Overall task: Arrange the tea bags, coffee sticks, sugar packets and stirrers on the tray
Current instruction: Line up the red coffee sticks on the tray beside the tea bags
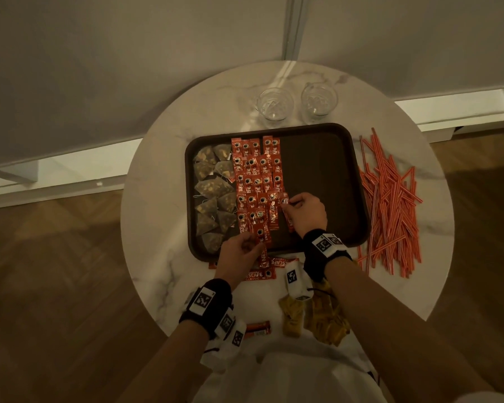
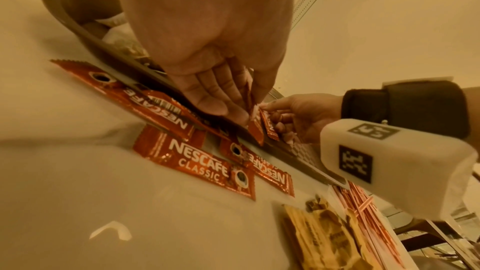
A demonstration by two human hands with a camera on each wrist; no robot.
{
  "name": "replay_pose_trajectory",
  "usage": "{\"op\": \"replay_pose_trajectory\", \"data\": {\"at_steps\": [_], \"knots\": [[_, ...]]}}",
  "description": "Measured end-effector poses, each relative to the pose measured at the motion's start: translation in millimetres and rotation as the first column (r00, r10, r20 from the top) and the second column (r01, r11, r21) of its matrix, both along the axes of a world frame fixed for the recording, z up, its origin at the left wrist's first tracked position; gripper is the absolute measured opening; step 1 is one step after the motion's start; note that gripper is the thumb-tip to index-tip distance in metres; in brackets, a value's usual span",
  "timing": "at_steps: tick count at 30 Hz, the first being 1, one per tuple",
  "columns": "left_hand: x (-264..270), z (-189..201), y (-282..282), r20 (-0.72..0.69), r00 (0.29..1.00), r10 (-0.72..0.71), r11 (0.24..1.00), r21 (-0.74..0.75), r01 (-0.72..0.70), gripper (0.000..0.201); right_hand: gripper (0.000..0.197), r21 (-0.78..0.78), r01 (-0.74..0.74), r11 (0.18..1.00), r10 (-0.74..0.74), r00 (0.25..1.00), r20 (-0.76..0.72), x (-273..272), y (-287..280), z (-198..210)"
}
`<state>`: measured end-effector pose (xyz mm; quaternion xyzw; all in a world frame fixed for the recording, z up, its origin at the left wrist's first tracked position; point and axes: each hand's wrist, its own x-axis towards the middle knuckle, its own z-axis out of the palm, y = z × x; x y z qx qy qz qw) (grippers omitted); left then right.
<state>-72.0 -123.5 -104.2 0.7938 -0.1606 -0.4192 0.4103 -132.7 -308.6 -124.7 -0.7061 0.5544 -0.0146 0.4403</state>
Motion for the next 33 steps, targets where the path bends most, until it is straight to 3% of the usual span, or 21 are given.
{"op": "replay_pose_trajectory", "data": {"at_steps": [6,14,20,27,30,33], "knots": [[1.9,1.3,-2.8,-0.024,1.000,-0.016,1.000,0.023,0.017,0.016,0.016,0.113,0.078,0.991,-0.088,0.993,0.082,4.7,-4.7,-1.2],[2.3,3.6,-4.1,-0.051,0.999,0.008,1.000,0.002,-0.008,0.016,0.018,0.144,0.085,0.986,-0.100,0.990,0.097,10.8,-8.3,0.8],[10.7,7.0,-16.5,-0.043,0.999,-0.008,0.999,-0.044,0.007,0.015,0.013,0.218,0.108,0.970,-0.163,0.954,0.251,-7.0,-5.1,19.4],[10.4,10.2,-35.2,-0.037,0.989,-0.141,0.988,-0.072,0.138,0.013,0.016,0.349,-0.187,0.919,0.110,0.967,0.228,-47.9,24.2,35.5],[8.6,10.8,-35.0,-0.026,0.984,-0.174,0.983,-0.066,0.172,0.010,0.017,0.382,-0.173,0.908,0.093,0.971,0.219,-51.4,26.1,33.3],[8.1,11.7,-28.0,-0.089,0.991,-0.096,0.995,-0.048,0.092,0.015,0.015,0.373,-0.181,0.910,0.106,0.971,0.212,-46.4,27.6,32.6]]}}
